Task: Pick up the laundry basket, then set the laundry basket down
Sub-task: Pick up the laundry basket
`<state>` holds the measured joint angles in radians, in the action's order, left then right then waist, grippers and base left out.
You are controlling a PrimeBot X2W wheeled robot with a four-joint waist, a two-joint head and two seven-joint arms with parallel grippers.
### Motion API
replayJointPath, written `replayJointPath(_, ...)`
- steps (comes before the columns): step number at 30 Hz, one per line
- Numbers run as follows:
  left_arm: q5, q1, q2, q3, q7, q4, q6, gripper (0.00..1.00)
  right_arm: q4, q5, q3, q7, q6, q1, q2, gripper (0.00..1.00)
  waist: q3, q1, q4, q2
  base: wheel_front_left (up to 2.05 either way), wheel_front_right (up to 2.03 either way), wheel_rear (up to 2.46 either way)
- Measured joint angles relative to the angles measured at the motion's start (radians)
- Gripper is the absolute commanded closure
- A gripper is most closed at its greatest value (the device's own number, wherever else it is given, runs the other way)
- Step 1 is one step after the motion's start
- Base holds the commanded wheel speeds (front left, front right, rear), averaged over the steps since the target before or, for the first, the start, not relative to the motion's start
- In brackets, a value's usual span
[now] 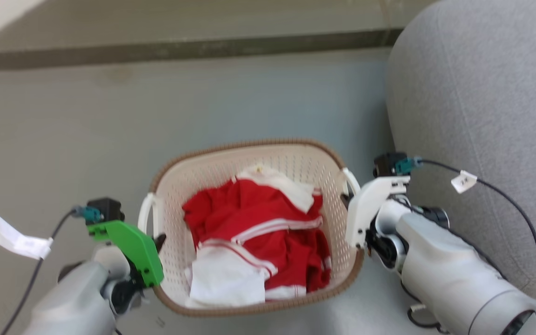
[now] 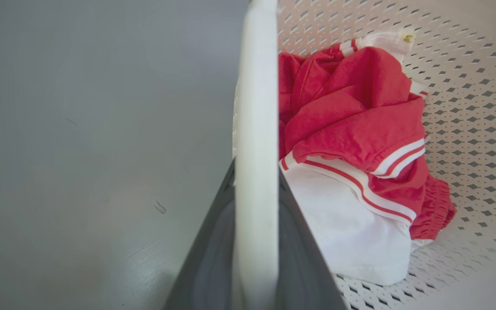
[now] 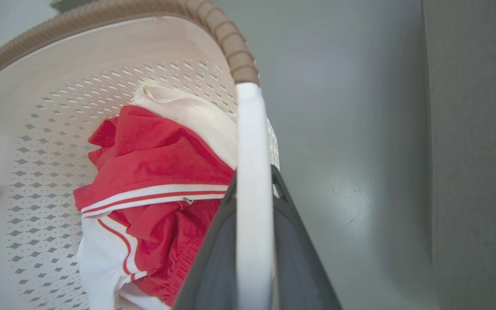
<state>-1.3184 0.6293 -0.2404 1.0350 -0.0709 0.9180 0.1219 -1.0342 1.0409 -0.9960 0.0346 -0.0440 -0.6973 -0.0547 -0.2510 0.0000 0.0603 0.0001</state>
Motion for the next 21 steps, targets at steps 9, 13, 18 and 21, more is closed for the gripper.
replayJointPath(9, -0.027, -0.075, 0.044, 0.013, -0.030, 0.052, 0.000, 1.00, -0.039, 0.017, -0.022, 0.034, 0.035, 0.074, 0.000, 1.00, 0.130, -0.0001, 0.000, 0.0000, 0.00, 0.00, 0.00)
replayJointPath(13, -0.031, -0.088, 0.059, 0.019, -0.043, 0.074, 0.000, 1.00, -0.046, 0.030, -0.029, 0.046, 0.040, 0.093, 0.000, 1.00, 0.180, -0.0001, 0.003, 0.0000, 0.00, 0.00, 0.00)
replayJointPath(18, -0.034, -0.091, 0.067, 0.021, -0.049, 0.084, 0.000, 1.00, -0.052, 0.044, -0.035, 0.056, 0.048, 0.094, -0.003, 1.00, 0.221, 0.0000, 0.009, 0.0000, 0.00, 0.00, 0.00)
replayJointPath(21, -0.034, -0.091, 0.070, 0.022, -0.052, 0.092, 0.000, 1.00, -0.055, 0.046, -0.038, 0.063, 0.052, 0.094, -0.002, 1.00, 0.232, -0.0001, 0.014, 0.0000, 0.00, 0.00, 0.00)
